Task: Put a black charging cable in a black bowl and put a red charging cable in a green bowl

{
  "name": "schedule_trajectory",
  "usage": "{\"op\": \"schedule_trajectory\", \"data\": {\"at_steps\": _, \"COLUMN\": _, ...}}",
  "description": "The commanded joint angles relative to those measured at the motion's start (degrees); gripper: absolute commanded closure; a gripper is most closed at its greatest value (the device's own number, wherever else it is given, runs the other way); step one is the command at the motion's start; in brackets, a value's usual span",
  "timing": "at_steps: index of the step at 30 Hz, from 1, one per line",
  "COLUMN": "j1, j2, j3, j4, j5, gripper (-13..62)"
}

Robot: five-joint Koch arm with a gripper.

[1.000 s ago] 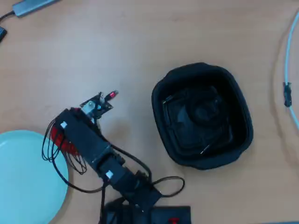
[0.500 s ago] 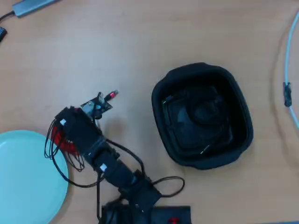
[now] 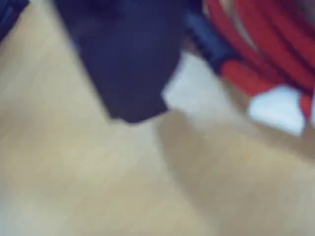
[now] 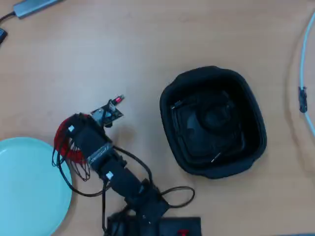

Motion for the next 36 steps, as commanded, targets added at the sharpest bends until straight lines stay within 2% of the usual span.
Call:
{"op": "schedule_trajectory", "data": {"at_steps": 1, "j1": 0.7, "j2": 0.4, "j3": -0.1, "j4": -5.2, "j5": 0.8, "gripper": -6.8}}
{"op": "schedule_trajectory", "data": {"at_steps": 11, "j1": 0.8, "j2": 0.4, "j3": -2.2, "j4": -7.8, "j5": 4.8, "gripper": -5.4}}
{"op": "schedule_trajectory", "data": {"at_steps": 14, "j1": 0.8, "j2": 0.4, "j3": -4.0, "j4": -7.6, "j5": 7.6, "gripper": -0.4}}
{"op": "schedule_trajectory", "data": {"at_steps": 16, "j1": 0.9, "j2": 0.4, "j3": -4.1, "j4": -7.7, "j5": 10.3, "gripper": 7.8}}
{"op": "schedule_trajectory", "data": {"at_steps": 18, "j1": 1.0, "j2": 0.4, "j3": -4.7, "j4": -7.7, "j5": 13.4, "gripper": 21.1}}
{"op": "schedule_trajectory", "data": {"at_steps": 22, "j1": 1.1, "j2": 0.6, "j3": -4.7, "j4": -8.6, "j5": 22.8, "gripper": 58.4}}
{"op": "schedule_trajectory", "data": {"at_steps": 23, "j1": 1.1, "j2": 0.7, "j3": -4.8, "j4": -9.1, "j5": 24.8, "gripper": 59.8}}
{"op": "schedule_trajectory", "data": {"at_steps": 25, "j1": 1.5, "j2": 0.9, "j3": -4.9, "j4": -9.6, "j5": 27.8, "gripper": 53.0}}
{"op": "schedule_trajectory", "data": {"at_steps": 27, "j1": 3.0, "j2": 2.2, "j3": -5.3, "j4": -9.6, "j5": 28.5, "gripper": 56.9}}
{"op": "schedule_trajectory", "data": {"at_steps": 29, "j1": 4.7, "j2": 5.3, "j3": -6.4, "j4": -9.1, "j5": 28.6, "gripper": 57.3}}
{"op": "schedule_trajectory", "data": {"at_steps": 36, "j1": 2.7, "j2": 25.8, "j3": -11.4, "j4": -7.7, "j5": 28.1, "gripper": 57.0}}
